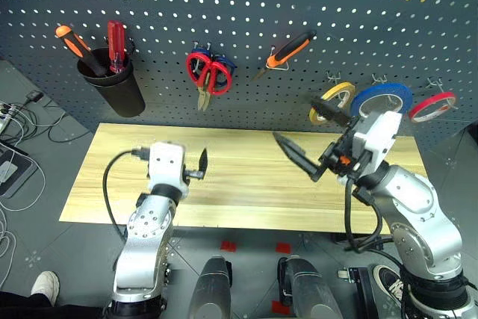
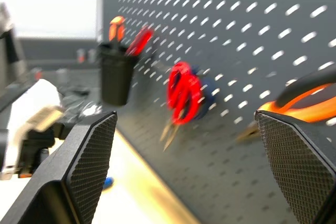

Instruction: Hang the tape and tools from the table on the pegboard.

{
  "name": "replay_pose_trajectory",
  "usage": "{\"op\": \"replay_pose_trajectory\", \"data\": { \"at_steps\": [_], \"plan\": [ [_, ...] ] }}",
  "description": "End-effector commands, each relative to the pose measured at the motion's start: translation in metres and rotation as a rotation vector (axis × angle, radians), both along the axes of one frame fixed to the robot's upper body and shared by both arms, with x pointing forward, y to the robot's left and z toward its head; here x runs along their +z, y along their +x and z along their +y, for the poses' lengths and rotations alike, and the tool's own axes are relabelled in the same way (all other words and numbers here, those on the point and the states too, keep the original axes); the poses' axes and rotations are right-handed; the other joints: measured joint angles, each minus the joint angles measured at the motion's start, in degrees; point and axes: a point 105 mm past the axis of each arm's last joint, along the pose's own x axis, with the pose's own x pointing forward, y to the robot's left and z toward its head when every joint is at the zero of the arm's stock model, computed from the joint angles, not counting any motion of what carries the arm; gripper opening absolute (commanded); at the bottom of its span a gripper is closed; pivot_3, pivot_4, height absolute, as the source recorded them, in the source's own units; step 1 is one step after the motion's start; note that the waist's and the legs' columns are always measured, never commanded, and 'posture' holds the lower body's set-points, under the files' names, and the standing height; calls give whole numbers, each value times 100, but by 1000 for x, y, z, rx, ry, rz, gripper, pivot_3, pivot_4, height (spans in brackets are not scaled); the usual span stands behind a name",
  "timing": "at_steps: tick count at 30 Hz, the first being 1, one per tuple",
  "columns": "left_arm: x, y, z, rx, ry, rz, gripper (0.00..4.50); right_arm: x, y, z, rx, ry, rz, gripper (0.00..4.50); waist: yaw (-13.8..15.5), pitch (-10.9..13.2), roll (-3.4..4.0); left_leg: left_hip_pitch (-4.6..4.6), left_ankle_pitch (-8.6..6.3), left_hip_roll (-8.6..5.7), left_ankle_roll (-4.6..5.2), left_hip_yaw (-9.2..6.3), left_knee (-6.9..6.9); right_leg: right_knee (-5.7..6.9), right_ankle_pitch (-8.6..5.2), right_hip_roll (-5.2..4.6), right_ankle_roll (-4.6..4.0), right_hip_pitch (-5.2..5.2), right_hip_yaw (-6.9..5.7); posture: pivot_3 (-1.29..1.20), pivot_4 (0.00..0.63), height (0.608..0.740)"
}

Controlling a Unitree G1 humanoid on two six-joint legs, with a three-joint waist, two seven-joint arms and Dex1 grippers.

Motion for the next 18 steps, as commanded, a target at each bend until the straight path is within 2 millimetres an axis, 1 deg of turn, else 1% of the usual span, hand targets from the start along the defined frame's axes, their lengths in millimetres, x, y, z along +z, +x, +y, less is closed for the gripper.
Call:
{"op": "replay_pose_trajectory", "data": {
  "at_steps": [1, 2, 3, 5, 7, 9, 10, 12, 15, 18],
  "plan": [
    [-1, -7, 22, 99, -19, 41, 4437, -8, -3, 12, 67, -49, 46, 4500, 1, 11, 1, 0, 0, 0, 1, -3, 1, 0, 0, 0, 0, 2, -1, 79, 345, 740],
    [-4, -8, 27, 116, -22, 57, 4437, -15, -3, 16, 84, -85, 67, 4500, 2, 15, 3, 2, -1, -2, 1, -3, 1, -1, 0, 0, 0, 3, 0, 79, 345, 740],
    [-5, -8, 30, 123, -23, 68, 4437, -21, -2, 18, 93, -115, 81, 4500, 2, 23, 3, 3, -2, -3, 3, -3, 1, -1, 0, -1, 0, 5, 0, 84, 359, 740],
    [-6, -8, 33, 122, -17, 83, 4437, -25, 0, 20, 94, -131, 100, 4500, 5, 65, 1, 5, -3, -4, 5, -4, 1, -1, 0, -1, -1, 6, 1, 90, 376, 740],
    [-7, -5, 36, 114, -28, 105, 4437, -25, -1, 27, 120, -127, 120, 4500, 6, 108, 3, 5, -3, -4, 6, -6, 2, 1, -1, -1, -1, 6, 1, 91, 401, 740],
    [-7, -1, 38, 103, -37, 122, 4437, -24, -2, 32, 140, -131, 126, 4500, 2, 181, 10, 9, -3, -3, 7, -8, 2, 3, -1, -1, -2, 7, 2, 97, 412, 740],
    [-7, 2, 40, 100, -43, 131, 4437, -24, -1, 35, 145, -132, 128, 4500, 2, 206, 9, 9, -2, -4, 7, -11, 2, 8, -1, 1, -2, 6, 2, 97, 412, 740],
    [-7, 8, 43, 94, -49, 145, 4437, -22, 0, 39, 149, -130, 130, 4500, 3, 249, 10, 8, -2, -3, 7, -19, 0, 5, -2, 4, -3, 5, -1, 102, 432, 740],
    [-6, 21, 47, 80, -64, 170, 4437, -20, 4, 44, 154, -130, 128, 4500, 8, 361, 14, 8, -2, -4, 7, -27, 2, 9, -2, 3, -4, 4, -2, 106, 448, 740],
    [-3, 37, 45, 51, -76, 191, 4437, -16, 8, 52, 164, -125, 128, 4500, 8, 485, 18, 6, -2, -4, 7, -40, 3, 11, -2, 3, -4, 1, -2, 104, 462, 740]
  ]
}}
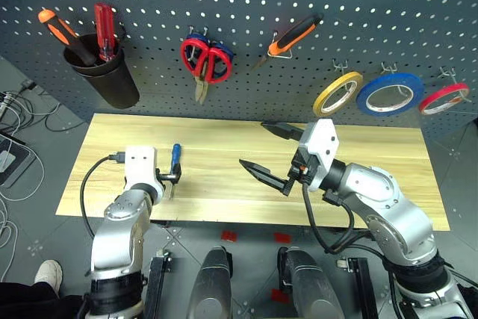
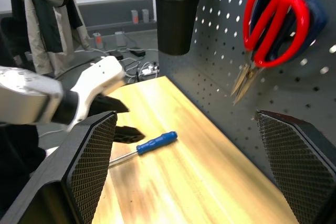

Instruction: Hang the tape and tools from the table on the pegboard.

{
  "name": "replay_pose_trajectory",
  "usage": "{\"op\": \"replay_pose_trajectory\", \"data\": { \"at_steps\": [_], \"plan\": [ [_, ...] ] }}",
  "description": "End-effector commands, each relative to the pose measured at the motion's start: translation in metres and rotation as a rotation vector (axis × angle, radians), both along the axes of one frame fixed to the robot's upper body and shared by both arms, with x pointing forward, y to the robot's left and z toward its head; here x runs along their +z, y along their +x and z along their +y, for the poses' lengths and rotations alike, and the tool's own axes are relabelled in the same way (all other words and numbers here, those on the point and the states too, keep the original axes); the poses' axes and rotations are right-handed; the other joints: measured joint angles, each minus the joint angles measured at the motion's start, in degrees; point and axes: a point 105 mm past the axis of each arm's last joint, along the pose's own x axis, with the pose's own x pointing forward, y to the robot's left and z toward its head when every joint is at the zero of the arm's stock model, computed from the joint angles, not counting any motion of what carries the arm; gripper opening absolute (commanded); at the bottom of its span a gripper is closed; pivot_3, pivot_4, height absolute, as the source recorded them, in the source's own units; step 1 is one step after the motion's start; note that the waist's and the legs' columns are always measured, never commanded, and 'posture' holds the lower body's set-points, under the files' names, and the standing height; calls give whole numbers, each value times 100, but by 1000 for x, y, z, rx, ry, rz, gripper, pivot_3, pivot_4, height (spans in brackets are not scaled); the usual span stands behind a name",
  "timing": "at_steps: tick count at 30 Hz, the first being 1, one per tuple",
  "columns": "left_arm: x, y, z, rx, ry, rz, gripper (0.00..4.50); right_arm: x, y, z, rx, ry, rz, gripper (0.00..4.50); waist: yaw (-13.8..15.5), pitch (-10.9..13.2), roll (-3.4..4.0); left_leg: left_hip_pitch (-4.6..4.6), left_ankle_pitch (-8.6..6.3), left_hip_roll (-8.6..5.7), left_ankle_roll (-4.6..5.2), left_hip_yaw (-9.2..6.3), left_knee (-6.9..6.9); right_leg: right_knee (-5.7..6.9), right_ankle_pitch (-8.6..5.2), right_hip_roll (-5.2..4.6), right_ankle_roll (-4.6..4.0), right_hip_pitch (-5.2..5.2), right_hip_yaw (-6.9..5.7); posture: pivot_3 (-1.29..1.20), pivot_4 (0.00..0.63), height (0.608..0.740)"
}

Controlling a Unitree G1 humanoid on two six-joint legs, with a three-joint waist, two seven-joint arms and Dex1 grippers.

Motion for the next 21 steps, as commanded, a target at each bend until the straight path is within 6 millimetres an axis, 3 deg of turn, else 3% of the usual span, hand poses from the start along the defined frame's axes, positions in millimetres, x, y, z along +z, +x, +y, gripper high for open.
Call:
{"op": "replay_pose_trajectory", "data": {
  "at_steps": [1, 14, 17, 21],
  "plan": [
    [5, 12, 0, -34, -20, 17, 4437, 9, -1, 11, 25, 11, -23, 4500, -1, 87, 1, 0, 0, 0, 0, -2, 1, 7, 0, 1, 0, -3, 0, 101, 470, 740],
    [-4, 28, 4, -87, -51, 113, 4437, 9, -4, 11, 12, -1, 1, 4500, -9, 354, 7, -7, 4, 1, -7, -8, 1, 34, -2, 0, -2, -21, 0, 78, 501, 740],
    [-3, 30, 5, -94, -49, 114, 3848, 8, -4, 11, 9, -5, 1, 4500, -9, 365, 11, -8, 4, 1, -7, -7, 1, 35, -2, 1, -2, -23, 0, 76, 502, 740],
    [0, 32, 6, -99, -46, 107, 2588, 7, -3, 11, 6, -9, 1, 4500, -10, 372, 10, -8, 5, 2, -8, -7, 0, 31, -3, 1, -1, -24, 0, 79, 501, 740]
  ]
}}
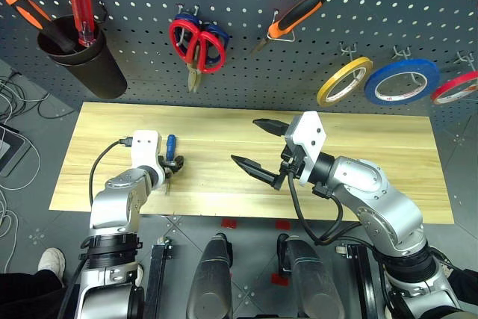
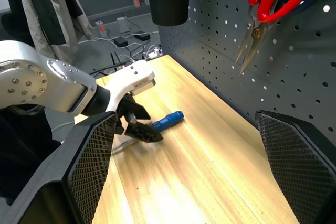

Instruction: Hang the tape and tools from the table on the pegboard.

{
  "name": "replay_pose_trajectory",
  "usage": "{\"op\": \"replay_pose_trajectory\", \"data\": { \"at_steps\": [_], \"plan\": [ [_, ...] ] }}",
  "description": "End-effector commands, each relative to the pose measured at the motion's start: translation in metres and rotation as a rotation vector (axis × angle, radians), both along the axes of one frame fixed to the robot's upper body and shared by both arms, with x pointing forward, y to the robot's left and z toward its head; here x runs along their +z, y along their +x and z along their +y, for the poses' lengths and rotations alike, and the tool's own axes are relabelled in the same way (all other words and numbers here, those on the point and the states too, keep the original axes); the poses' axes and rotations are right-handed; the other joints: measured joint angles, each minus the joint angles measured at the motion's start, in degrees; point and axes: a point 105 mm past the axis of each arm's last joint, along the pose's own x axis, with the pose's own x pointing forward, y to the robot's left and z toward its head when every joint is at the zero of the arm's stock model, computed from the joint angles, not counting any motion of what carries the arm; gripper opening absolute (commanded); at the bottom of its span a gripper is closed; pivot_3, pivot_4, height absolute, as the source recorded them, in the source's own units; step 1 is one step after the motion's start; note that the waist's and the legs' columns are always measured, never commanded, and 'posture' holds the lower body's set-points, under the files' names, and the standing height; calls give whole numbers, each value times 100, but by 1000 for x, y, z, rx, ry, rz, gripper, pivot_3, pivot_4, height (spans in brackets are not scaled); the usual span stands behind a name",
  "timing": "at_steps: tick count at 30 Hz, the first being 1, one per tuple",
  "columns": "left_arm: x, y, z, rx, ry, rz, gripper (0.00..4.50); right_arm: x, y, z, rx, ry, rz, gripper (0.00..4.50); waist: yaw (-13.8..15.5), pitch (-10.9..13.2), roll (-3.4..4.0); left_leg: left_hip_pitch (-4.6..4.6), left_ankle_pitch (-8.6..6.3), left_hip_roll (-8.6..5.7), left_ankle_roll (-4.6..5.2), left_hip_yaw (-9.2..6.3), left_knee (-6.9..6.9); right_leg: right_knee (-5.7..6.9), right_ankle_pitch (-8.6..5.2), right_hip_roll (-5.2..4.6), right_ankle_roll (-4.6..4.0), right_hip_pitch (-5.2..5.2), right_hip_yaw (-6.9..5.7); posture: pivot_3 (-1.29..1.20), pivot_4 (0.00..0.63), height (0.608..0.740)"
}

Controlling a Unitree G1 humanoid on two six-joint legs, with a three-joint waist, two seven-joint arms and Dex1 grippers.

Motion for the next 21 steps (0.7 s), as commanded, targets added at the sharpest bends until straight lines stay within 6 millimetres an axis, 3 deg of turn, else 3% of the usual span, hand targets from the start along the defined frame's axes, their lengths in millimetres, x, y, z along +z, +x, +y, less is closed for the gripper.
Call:
{"op": "replay_pose_trajectory", "data": {
  "at_steps": [1, 7, 13, 21],
  "plan": [
    [7, 1, 2, -11, 15, -25, 2287, 7, -9, 1, 17, 13, -42, 4500, 0, 6, 0, 0, 0, 0, 0, -1, 0, -1, 0, 0, 0, -1, 0, 79, 501, 740],
    [9, 2, 2, -15, 21, -30, 528, 7, -10, 2, 19, 14, -44, 4500, 1, 39, -2, -1, 2, 1, -3, -1, -1, -3, 0, 0, 0, -2, 0, 84, 495, 740],
    [15, -4, -3, -41, 133, -84, 528, 6, -12, 2, 27, 18, -44, 4500, 1, 41, -3, -3, 10, 2, -18, -1, -4, -11, -1, 0, 1, -3, 0, 90, 480, 740],
    [45, -19, -33, -96, 285, -279, 528, 8, -12, -6, 12, 57, -48, 4500, 13, 38, -4, -11, 17, 5, -31, -6, -10, -30, 0, -4, 1, -2, -4, 114, 428, 740]
  ]
}}
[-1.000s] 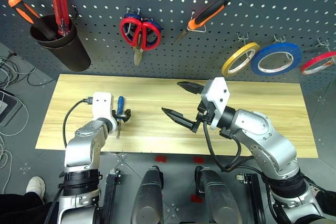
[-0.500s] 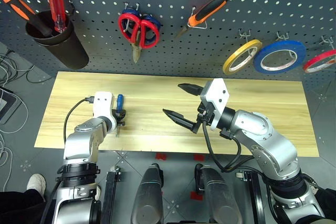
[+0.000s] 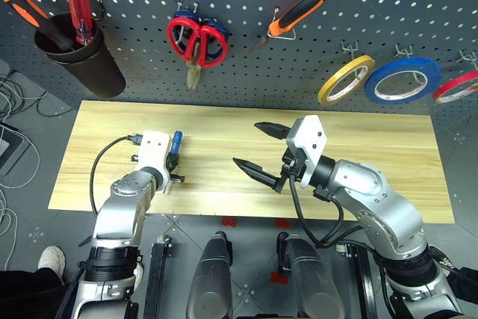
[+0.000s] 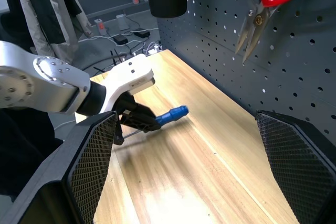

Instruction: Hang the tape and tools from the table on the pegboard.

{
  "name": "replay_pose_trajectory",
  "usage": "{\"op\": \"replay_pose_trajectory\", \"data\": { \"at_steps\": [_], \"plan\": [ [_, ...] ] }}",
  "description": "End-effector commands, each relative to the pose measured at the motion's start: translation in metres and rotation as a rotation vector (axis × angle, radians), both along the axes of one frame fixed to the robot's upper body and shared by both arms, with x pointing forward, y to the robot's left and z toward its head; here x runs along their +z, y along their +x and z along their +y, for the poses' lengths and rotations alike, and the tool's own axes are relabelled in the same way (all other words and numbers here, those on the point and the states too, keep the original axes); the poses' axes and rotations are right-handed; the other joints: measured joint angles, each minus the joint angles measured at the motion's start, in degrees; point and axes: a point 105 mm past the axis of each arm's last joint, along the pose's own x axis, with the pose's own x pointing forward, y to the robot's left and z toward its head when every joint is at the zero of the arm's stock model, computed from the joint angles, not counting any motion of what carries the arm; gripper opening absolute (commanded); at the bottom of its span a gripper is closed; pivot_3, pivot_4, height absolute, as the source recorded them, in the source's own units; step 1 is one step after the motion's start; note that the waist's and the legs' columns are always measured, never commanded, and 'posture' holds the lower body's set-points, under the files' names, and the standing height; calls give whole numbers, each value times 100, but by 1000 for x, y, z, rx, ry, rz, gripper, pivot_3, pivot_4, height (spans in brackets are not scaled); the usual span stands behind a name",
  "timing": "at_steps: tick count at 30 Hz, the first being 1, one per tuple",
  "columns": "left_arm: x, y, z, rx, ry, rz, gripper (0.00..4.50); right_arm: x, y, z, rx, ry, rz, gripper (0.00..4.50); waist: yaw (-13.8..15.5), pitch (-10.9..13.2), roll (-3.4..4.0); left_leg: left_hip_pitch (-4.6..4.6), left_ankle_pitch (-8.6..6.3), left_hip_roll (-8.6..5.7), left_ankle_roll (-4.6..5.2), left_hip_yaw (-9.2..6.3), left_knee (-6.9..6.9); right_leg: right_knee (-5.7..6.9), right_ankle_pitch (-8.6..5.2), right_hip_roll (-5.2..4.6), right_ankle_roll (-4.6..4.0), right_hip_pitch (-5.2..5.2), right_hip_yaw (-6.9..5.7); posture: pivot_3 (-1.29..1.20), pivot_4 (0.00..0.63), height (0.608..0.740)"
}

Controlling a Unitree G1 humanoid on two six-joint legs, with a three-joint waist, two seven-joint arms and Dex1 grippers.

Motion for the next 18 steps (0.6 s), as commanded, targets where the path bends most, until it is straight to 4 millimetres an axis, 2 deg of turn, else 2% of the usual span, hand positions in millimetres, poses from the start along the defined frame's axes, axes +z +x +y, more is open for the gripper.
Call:
{"op": "replay_pose_trajectory", "data": {
  "at_steps": [1, 5, 9, 13, 18],
  "plan": [
    [26, -10, -18, -27, 83, -146, 528, 14, -11, -4, 11, 57, -60, 4500, 4, -2, -1, -1, 0, 0, -1, 0, -1, -3, 0, -2, 0, 0, 0, 124, 413, 740],
    [39, -25, -42, -63, 141, -249, 528, 16, -10, -10, -32, 139, -22, 4500, 14, -23, -7, -13, 3, 0, -6, -3, -3, -15, 1, -14, 0, 0, -9, 144, 374, 740],
    [66, -35, -52, -66, 226, -401, 528, 25, -6, -15, -72, 214, -20, 4500, 26, -65, -10, -18, 12, -1, -21, -12, -5, -11, 1, -31, 0, -2, -20, 155, 335, 740],
    [111, -42, -52, -26, 290, -601, 528, 39, -3, -21, -103, 292, -53, 4500, 45, -151, -11, -24, 16, -4, -30, -11, -8, -13, 1, -29, 0, -3, -32, 168, 304, 740],
    [155, -44, -43, 15, 347, -776, 528, 52, -4, -22, -99, 326, -123, 4500, 76, -252, -17, -38, 19, -7, -34, -3, -6, -19, 1, -13, 0, -7, -47, 167, 283, 740]
  ]
}}
